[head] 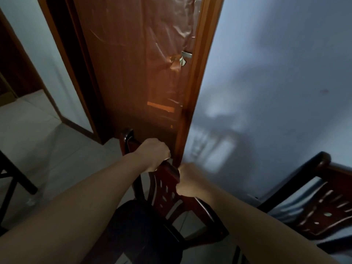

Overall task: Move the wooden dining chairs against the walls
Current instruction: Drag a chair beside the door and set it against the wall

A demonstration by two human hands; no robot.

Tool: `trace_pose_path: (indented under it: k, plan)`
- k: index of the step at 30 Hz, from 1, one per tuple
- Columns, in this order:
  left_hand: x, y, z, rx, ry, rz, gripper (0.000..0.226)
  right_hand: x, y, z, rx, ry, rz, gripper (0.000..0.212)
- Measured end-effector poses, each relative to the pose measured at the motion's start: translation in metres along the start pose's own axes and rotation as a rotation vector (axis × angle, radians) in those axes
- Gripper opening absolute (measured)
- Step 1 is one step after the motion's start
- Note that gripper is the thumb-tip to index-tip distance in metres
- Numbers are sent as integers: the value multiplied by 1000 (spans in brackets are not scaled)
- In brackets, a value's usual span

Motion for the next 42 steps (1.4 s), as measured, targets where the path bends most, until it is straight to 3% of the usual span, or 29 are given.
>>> trace_pose_path:
  k: [3,8,17,31,42]
  plan:
    - [-18,-24,18,-22,34,-3,21,-23,3,30,-34,62,-3,20]
    - [-52,-72,41,-103,34,-3,28,-74,3,77,-65,172,-28,14]
    - [-99,-161,57,-165,112,76,26,-170,-28,136,-163,240,22,21]
    - [-89,-267,22,-83,46,154,29,-240,-98,151,-353,193,11,18]
    - [-76,-320,-3,-129,123,36,44,-271,-144,150,-305,205,-128,30]
Point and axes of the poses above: each hand's wrist, its own y-axis away from the middle knuckle, its own z-axis out of the back of the hand, x = y × z, the point moved 6 cm from there along -y, towards the middle knuckle, and after that the axes turned 13 degrees about -x, right-handed, at the moved point
